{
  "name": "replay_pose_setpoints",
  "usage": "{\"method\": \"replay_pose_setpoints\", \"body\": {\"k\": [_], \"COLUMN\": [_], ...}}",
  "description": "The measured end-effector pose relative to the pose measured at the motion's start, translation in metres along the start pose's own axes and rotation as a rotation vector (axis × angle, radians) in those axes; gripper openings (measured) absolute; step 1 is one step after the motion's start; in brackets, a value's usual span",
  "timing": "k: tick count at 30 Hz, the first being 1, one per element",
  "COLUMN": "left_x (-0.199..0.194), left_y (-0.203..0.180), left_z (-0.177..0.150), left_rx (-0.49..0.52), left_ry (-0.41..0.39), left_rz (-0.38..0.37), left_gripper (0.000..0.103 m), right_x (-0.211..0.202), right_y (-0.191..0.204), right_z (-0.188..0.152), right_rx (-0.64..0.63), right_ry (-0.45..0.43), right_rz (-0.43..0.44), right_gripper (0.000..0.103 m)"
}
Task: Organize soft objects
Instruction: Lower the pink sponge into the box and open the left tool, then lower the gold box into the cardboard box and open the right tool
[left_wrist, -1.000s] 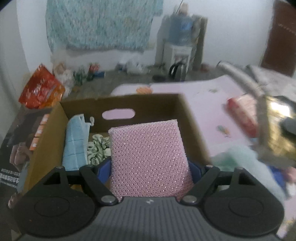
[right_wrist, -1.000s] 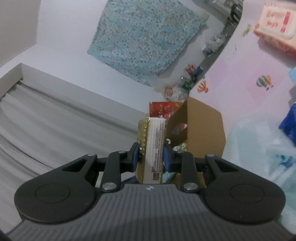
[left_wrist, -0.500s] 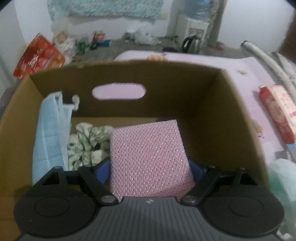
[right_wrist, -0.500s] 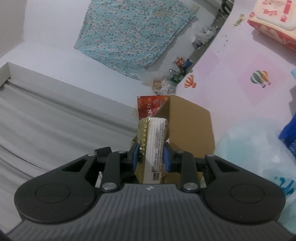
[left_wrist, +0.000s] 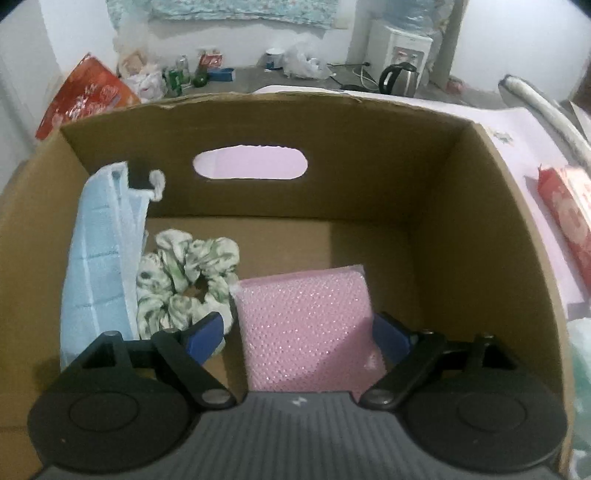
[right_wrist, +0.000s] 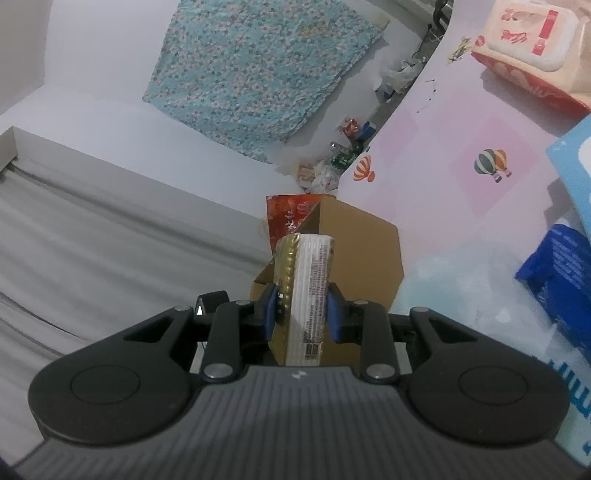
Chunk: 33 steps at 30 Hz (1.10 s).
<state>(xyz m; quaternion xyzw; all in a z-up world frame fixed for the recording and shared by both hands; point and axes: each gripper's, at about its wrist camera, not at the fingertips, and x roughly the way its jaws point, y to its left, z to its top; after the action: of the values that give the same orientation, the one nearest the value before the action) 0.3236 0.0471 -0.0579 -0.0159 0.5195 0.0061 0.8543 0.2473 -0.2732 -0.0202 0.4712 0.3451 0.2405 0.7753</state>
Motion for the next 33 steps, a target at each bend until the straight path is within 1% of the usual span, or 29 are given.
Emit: {"method": "replay_pose_setpoints", "body": {"k": [3,6,10,13,17,19,21,24,27,28,30,33], "left_x": [-0.015,-0.038,-0.077,-0.108,-0.145,-0.158,-0.169,-0.181,-0.189,-0.191,-0.196,-0.202], "left_y": [0.005,0.015,0.028,0.04,0.057,0.065,0.073,0.084,0.095,0.098,0.106,0.117], "left_z": [0.0,0.0,-0.003,-0.011,-0.03,-0.041,-0.055,-0.074,-0.093,-0.099,-0.109,-0.122], "left_rx": [-0.025,-0.063,-0.12,-0.158,-0.204,-0.214,-0.228,-0.25,-0.281,-0.291,-0.314,-0.347], "left_ry": [-0.023,-0.061,-0.107,-0.141,-0.205,-0.232,-0.26,-0.294,-0.325,-0.337,-0.358,-0.383], "left_rz": [-0.011,-0.03,-0.026,-0.022,-0.05,-0.061,-0.061,-0.053,-0.062,-0.066,-0.066,-0.055], "left_gripper": [0.089,0.089,0.089,0.089,0.09,0.09,0.091,0.091,0.091,0.091,0.091,0.091], "right_x": [-0.007,-0.01,0.003,0.029,0.074,0.1,0.122,0.162,0.204,0.219,0.242,0.276], "right_y": [0.005,0.017,0.047,0.071,0.096,0.107,0.119,0.14,0.157,0.162,0.166,0.168], "right_z": [0.0,0.001,0.005,0.009,0.014,0.015,0.014,0.006,-0.007,-0.013,-0.022,-0.032], "right_rx": [-0.016,-0.049,-0.146,-0.234,-0.305,-0.356,-0.41,-0.562,-0.751,-0.832,-0.939,-1.066], "right_ry": [-0.007,-0.007,0.029,0.087,0.176,0.227,0.258,0.321,0.392,0.419,0.459,0.526], "right_rz": [-0.006,-0.007,-0.022,-0.058,-0.119,-0.162,-0.208,-0.289,-0.377,-0.408,-0.442,-0.474], "right_gripper": [0.026,0.026,0.026,0.026,0.026,0.026,0.026,0.026,0.026,0.026,0.026,0.026]}}
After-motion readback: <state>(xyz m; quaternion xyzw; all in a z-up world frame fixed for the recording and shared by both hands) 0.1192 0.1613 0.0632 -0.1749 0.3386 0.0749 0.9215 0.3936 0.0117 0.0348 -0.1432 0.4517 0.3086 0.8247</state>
